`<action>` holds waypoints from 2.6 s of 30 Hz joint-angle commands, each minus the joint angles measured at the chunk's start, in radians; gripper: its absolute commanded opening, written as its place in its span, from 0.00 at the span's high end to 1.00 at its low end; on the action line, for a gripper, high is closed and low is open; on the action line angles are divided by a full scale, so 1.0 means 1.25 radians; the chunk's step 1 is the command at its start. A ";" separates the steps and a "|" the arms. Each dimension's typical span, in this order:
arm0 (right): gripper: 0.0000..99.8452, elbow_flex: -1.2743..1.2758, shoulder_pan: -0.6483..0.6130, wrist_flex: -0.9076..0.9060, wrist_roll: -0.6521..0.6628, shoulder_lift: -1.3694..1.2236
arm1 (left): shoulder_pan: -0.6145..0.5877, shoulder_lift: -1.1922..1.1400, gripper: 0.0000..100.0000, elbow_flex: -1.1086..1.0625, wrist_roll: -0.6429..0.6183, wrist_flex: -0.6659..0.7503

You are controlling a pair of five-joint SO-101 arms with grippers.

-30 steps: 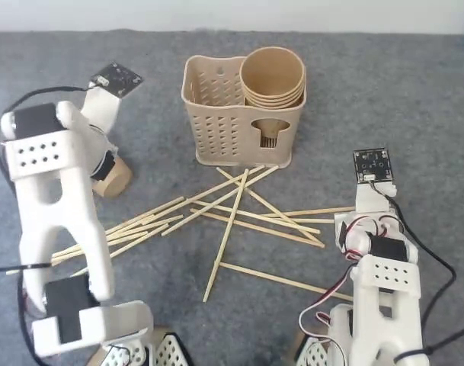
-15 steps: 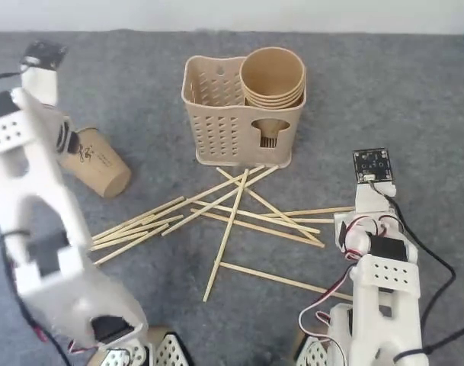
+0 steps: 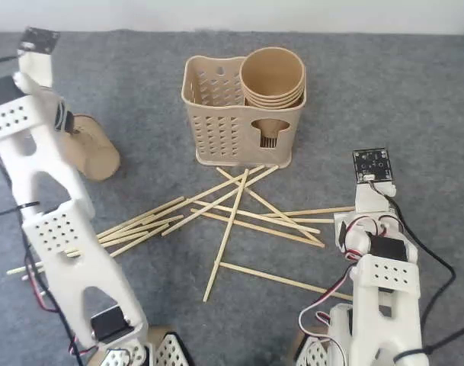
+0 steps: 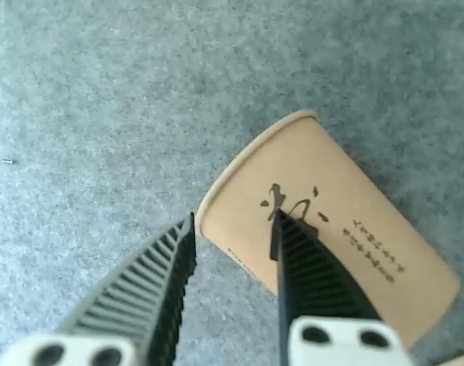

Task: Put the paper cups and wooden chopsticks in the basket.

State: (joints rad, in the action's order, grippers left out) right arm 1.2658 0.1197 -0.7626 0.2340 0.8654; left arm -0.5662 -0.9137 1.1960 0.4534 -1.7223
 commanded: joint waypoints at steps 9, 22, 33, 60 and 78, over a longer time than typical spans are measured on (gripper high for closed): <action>0.99 -0.004 0.003 0.007 0.006 0.021 | 0.028 0.002 0.82 -0.074 -0.012 -0.027; 0.99 -0.004 0.003 0.008 0.006 0.021 | 0.056 0.041 0.82 -0.116 -0.076 -0.027; 0.99 -0.004 0.003 0.012 0.009 0.018 | -0.007 0.222 1.00 -0.082 -0.212 -0.028; 0.99 0.005 0.001 0.013 0.007 0.023 | 0.055 0.043 0.99 -0.096 -0.212 -0.031; 0.99 0.002 0.007 0.013 0.011 0.023 | 0.319 0.608 0.99 -0.844 -0.182 -0.028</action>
State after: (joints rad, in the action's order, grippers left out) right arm 1.2797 0.1181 -0.7626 0.2340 0.8654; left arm -0.2225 -0.3184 0.1972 0.2232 -1.7223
